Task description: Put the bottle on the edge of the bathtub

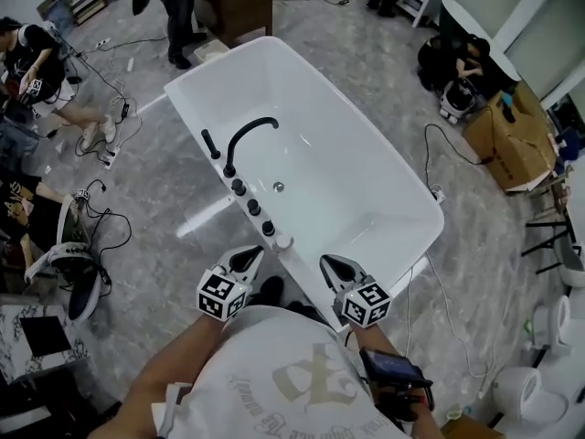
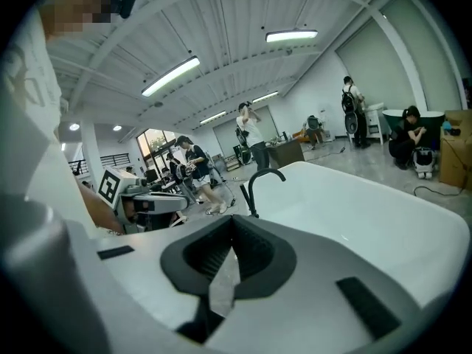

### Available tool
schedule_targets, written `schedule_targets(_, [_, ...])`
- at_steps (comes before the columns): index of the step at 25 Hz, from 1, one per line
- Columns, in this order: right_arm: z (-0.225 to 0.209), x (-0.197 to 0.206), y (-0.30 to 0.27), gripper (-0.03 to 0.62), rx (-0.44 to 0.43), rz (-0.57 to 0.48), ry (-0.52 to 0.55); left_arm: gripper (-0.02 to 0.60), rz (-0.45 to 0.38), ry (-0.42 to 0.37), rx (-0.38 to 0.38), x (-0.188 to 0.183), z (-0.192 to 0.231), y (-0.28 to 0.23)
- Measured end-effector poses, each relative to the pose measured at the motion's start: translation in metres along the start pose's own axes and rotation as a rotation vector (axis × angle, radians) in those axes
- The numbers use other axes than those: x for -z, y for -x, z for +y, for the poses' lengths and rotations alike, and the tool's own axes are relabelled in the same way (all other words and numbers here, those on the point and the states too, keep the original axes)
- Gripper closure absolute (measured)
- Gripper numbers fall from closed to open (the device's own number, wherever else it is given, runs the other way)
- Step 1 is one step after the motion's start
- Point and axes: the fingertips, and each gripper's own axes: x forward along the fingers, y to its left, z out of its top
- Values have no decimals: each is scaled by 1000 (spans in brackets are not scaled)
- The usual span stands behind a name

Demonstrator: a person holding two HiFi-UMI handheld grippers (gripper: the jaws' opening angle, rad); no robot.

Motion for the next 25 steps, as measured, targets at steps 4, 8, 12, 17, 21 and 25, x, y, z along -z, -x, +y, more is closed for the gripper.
schedule_targets(4, [5, -4, 9, 588, -5, -2, 13, 566, 2, 15, -5, 3, -3, 4])
schedule_targets(8, [7, 7, 13, 588, 3, 9, 4, 566, 8, 15, 0, 9, -7, 6])
schedule_targets(12, [6, 8, 16, 588, 5, 4, 0, 566, 12, 9, 13, 9, -12, 3])
schedule_targets(17, [3, 10, 15, 588, 15, -13, -13, 566, 21, -13, 31, 12, -16, 0])
schedule_targets(21, [1, 8, 12, 588, 14, -18, -28, 572, 25, -29, 39, 7, -16, -4])
schedule_targets(25, [-5, 5, 7, 588, 11, -14, -31, 572, 29, -40, 39, 3, -13, -11])
